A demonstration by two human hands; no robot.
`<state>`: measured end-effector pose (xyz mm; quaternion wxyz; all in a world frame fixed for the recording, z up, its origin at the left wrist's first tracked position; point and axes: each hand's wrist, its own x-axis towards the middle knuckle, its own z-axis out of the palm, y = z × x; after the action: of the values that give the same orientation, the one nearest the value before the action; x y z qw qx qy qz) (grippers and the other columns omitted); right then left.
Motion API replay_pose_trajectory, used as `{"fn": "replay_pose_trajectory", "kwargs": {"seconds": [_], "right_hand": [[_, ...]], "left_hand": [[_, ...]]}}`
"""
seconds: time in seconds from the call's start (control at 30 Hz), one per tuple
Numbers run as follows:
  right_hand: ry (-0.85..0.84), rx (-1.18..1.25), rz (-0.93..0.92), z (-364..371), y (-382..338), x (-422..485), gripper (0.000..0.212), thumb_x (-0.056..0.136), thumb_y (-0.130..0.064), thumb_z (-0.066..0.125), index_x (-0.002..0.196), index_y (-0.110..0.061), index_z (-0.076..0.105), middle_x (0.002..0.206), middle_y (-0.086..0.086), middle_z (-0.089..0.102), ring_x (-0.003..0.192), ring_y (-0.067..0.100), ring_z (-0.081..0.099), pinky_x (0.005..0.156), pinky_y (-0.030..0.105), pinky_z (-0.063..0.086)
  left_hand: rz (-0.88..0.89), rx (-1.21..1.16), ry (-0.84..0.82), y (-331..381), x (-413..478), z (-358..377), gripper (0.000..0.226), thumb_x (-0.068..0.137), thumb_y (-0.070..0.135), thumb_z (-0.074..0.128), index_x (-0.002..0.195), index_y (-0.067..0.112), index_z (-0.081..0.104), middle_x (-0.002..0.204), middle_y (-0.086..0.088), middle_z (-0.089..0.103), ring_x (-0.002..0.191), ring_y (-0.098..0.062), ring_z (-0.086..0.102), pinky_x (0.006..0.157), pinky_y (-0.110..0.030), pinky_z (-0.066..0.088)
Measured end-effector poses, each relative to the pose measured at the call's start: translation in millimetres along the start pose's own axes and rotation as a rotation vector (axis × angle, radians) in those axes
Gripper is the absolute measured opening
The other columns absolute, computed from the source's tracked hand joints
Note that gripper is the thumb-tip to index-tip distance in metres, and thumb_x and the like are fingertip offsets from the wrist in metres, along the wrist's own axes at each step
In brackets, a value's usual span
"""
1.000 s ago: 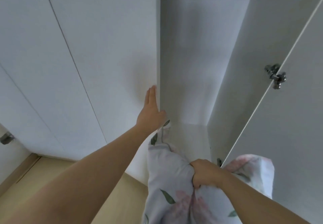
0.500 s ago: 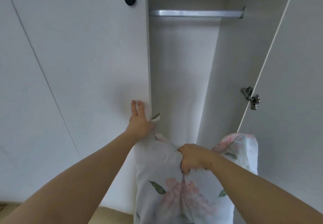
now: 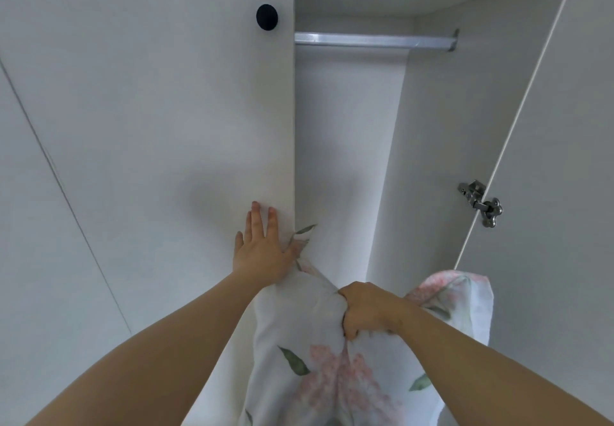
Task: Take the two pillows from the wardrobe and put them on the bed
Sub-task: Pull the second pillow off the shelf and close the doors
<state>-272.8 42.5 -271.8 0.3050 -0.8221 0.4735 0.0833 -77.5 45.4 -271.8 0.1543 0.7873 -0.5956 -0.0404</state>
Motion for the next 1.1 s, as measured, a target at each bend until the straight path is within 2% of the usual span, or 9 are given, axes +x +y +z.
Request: {"fn": "replay_pose_trajectory", "kwargs": {"seconds": [0.4,0.5,0.57,0.63,0.77,0.87,0.93,1.0,1.1], "right_hand": [[0.019,0.032,0.062,-3.4,-3.4,9.8,0.039,0.066,-0.007,0.069,0.104,-0.013,0.063,0.094,0.003,0.060,0.082,0.022,0.060,0.069,0.032,0.051],[0.063,0.067,0.089,-2.4,1.0,6.7,0.033,0.064,-0.007,0.069,0.095,-0.014,0.063,0.091,0.003,0.062,0.088,0.027,0.067,0.071,0.036,0.055],[0.065,0.119,0.107,-2.0,2.8,3.6,0.038,0.067,-0.004,0.067,0.104,-0.007,0.064,0.091,0.006,0.063,0.084,0.028,0.068,0.066,0.037,0.057],[0.058,0.150,0.120,-0.6,4.8,1.8,0.039,0.069,-0.002,0.066,0.108,-0.003,0.063,0.092,0.008,0.062,0.079,0.026,0.065,0.059,0.033,0.056],[0.103,0.181,0.184,5.1,15.0,-5.4,0.033,0.065,-0.004,0.067,0.098,-0.009,0.062,0.080,0.005,0.064,0.075,0.027,0.069,0.069,0.041,0.058],[0.138,0.185,0.224,8.6,19.8,-17.2,0.031,0.067,-0.004,0.067,0.098,-0.010,0.062,0.071,0.001,0.061,0.061,0.020,0.065,0.054,0.030,0.052],[0.156,0.183,0.216,8.8,18.9,-24.1,0.030,0.067,-0.003,0.067,0.095,-0.010,0.061,0.074,0.002,0.061,0.067,0.023,0.067,0.058,0.037,0.056],[0.197,0.178,0.218,9.4,21.2,-36.1,0.020,0.066,-0.003,0.066,0.080,-0.015,0.058,0.076,0.003,0.061,0.074,0.027,0.066,0.068,0.042,0.057],[0.288,0.139,0.222,7.7,27.0,-59.9,0.022,0.066,-0.004,0.066,0.069,-0.018,0.049,0.071,-0.004,0.051,0.075,0.022,0.057,0.059,0.029,0.046]], "left_hand": [[0.100,-0.068,0.004,-12.5,18.5,-4.7,0.075,0.093,0.052,0.034,0.149,0.014,0.002,0.157,-0.007,-0.019,0.146,-0.024,0.002,0.117,-0.042,0.012],[0.328,-0.323,-0.131,-8.7,3.3,-10.0,0.076,0.086,0.052,0.051,0.147,0.022,0.017,0.156,-0.012,0.017,0.141,-0.028,0.025,0.115,-0.040,0.022],[0.555,-0.176,-0.348,1.8,-16.5,-7.6,0.086,0.077,0.058,0.060,0.147,0.027,0.019,0.155,-0.001,0.023,0.143,-0.019,0.019,0.117,-0.036,0.014],[0.656,0.084,-0.434,11.6,-28.2,4.9,0.086,0.081,0.052,0.061,0.147,0.024,0.016,0.155,0.004,0.021,0.143,-0.013,0.014,0.116,-0.035,0.005],[0.738,0.204,-0.289,26.4,-26.1,23.9,0.066,0.090,0.043,0.048,0.145,0.017,0.023,0.151,0.001,0.032,0.139,-0.015,0.026,0.113,-0.034,0.009],[0.792,0.175,-0.298,36.9,-23.6,25.8,0.066,0.087,0.052,0.051,0.141,0.020,0.032,0.143,0.001,0.044,0.130,-0.017,0.040,0.109,-0.030,0.019],[0.810,0.181,-0.330,42.8,-22.6,22.8,0.074,0.077,0.062,0.057,0.137,0.024,0.038,0.136,0.003,0.051,0.124,-0.017,0.045,0.107,-0.030,0.022],[0.898,0.186,-0.285,52.4,-22.7,26.4,0.076,0.069,0.074,0.047,0.125,0.023,0.049,0.122,0.004,0.060,0.114,-0.016,0.053,0.107,-0.028,0.016],[1.046,0.042,-0.132,67.5,-27.7,34.5,0.079,0.064,0.075,0.023,0.097,0.013,0.059,0.091,0.000,0.067,0.087,-0.020,0.061,0.101,-0.027,0.025]]}}
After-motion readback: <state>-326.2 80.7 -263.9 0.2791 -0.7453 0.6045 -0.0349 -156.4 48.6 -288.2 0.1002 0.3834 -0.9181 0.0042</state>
